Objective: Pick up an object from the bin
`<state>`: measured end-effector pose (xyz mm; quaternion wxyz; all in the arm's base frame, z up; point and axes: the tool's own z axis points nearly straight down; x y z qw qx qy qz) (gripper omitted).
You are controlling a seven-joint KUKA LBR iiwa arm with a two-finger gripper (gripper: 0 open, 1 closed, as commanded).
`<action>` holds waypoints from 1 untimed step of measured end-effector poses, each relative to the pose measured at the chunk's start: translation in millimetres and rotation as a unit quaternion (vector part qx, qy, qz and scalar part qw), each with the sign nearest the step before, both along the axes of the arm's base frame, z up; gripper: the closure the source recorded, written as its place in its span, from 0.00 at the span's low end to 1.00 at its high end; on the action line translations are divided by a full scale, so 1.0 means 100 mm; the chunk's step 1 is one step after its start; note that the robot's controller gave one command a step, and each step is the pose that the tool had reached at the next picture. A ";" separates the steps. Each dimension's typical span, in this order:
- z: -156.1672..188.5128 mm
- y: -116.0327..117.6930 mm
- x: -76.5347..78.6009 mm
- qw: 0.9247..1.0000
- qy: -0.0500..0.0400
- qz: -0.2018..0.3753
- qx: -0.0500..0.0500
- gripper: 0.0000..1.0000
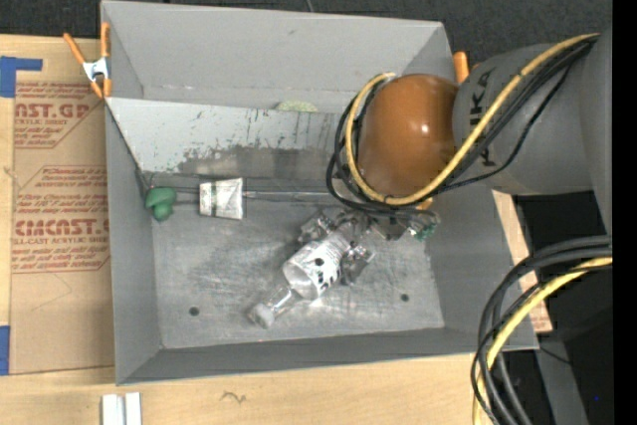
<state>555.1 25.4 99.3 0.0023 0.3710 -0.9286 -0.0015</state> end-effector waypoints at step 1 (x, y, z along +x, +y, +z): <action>0.21 0.00 0.01 1.000 -0.002 0.000 0.000 1.00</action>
Offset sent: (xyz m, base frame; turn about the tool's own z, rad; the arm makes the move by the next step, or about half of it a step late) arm 0.0000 0.0000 0.0654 0.0000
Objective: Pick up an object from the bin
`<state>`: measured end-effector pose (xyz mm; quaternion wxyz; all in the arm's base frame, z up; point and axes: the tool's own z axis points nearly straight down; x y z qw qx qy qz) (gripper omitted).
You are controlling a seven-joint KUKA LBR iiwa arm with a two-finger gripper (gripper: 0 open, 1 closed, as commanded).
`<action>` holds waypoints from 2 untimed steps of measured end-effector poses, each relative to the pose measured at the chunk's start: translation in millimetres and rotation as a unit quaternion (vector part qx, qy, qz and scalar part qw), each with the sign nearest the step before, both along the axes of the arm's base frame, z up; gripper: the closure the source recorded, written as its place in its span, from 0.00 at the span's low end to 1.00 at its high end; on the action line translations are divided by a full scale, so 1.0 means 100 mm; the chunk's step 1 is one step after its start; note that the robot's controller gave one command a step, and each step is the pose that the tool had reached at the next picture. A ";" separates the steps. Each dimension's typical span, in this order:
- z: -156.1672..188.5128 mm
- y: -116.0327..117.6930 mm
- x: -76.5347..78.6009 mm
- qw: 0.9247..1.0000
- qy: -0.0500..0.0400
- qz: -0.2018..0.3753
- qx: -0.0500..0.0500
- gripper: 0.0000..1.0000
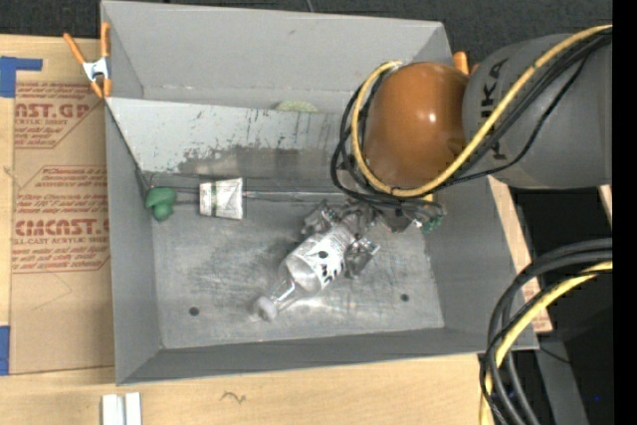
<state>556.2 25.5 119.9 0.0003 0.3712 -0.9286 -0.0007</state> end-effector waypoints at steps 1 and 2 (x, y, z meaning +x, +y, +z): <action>0.14 0.00 0.01 1.000 -0.002 0.000 0.000 1.00; 0.26 0.00 0.01 1.000 -0.002 0.000 0.000 1.00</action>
Offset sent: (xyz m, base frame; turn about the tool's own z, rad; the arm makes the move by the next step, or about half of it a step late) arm 0.0001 0.0001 0.0019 0.0000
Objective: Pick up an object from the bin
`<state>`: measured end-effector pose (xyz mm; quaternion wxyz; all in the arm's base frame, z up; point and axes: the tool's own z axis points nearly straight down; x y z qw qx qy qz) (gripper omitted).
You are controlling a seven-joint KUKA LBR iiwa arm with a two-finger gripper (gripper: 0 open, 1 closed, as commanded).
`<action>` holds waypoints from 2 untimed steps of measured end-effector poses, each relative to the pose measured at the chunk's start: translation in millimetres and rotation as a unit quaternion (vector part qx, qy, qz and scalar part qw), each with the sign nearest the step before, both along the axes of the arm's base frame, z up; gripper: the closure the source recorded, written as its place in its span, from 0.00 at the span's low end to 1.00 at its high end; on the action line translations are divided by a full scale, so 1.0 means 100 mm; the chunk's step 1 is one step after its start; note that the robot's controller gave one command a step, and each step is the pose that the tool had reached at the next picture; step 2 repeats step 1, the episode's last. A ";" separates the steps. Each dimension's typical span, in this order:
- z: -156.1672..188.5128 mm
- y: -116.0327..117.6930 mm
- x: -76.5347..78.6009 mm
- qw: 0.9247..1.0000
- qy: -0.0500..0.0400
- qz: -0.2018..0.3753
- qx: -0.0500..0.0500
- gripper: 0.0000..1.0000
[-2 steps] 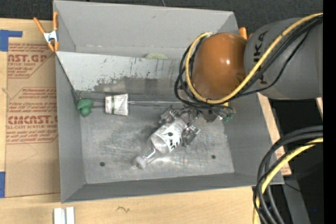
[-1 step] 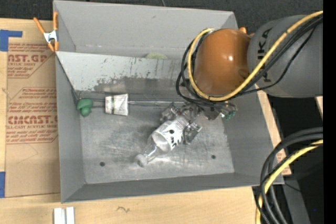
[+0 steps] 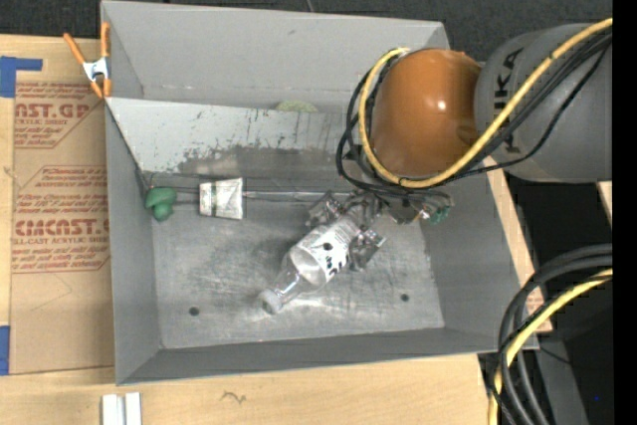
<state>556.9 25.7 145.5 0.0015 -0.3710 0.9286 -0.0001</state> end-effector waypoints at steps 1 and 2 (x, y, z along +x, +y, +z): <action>0.09 0.00 0.00 1.000 0.001 0.000 0.000 1.00; 0.09 0.00 0.00 1.000 0.001 0.000 0.000 1.00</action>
Offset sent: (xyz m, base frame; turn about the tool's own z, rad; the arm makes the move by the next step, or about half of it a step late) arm 0.0002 0.0000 0.0131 0.0000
